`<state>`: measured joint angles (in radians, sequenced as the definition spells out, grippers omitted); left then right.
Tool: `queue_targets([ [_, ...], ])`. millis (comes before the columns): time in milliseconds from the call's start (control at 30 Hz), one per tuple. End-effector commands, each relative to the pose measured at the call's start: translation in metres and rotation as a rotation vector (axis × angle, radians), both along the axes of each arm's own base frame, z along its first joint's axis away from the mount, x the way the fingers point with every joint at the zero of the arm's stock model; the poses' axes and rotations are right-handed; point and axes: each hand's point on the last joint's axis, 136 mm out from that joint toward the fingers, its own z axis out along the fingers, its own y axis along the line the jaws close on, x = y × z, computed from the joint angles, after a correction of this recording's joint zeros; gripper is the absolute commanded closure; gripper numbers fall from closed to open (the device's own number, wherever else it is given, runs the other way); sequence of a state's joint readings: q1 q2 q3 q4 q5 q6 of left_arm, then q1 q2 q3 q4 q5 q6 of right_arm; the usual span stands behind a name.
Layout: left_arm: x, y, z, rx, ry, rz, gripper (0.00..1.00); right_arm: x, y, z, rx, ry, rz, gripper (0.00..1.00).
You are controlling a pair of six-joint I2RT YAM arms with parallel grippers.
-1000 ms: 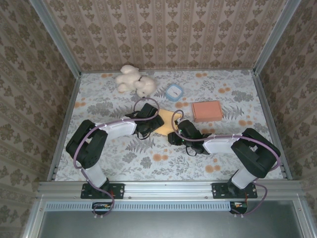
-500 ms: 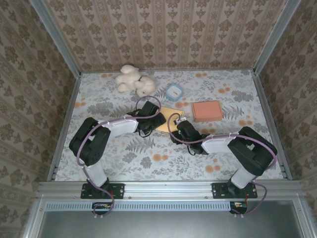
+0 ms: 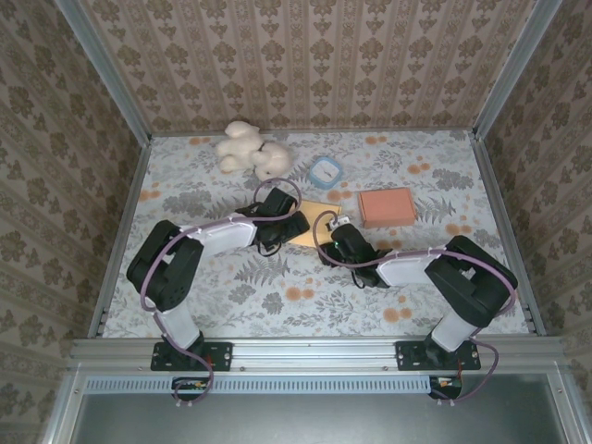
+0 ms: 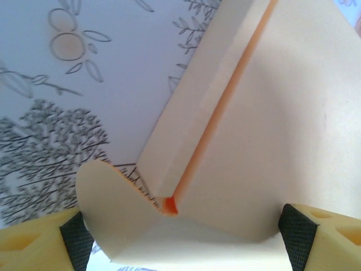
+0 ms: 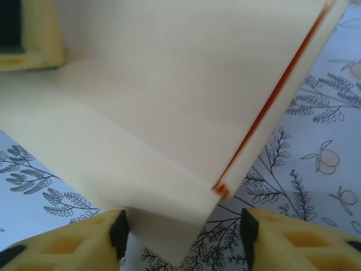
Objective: Fold the paper box
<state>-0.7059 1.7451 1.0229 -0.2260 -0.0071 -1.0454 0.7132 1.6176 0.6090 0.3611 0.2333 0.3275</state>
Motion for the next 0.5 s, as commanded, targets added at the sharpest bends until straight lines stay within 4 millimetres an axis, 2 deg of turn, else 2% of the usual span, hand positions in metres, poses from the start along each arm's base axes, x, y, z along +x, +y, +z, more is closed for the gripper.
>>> queue_targets([
  [0,-0.017,0.021,-0.001,0.112,0.04,-0.045,0.12,0.005,0.002,0.03,0.067,-0.028,-0.018,0.38],
  [233,-0.015,0.029,0.019,0.144,-0.02,-0.062,0.09,-0.001,-0.008,0.045,0.096,0.046,-0.064,0.35],
  [333,-0.012,0.032,0.033,0.145,-0.082,-0.082,0.09,0.007,-0.011,0.046,0.107,0.066,-0.082,0.35],
  [467,-0.013,0.035,0.043,0.143,-0.127,-0.099,0.08,0.019,-0.002,0.044,0.162,0.097,-0.059,0.35],
])
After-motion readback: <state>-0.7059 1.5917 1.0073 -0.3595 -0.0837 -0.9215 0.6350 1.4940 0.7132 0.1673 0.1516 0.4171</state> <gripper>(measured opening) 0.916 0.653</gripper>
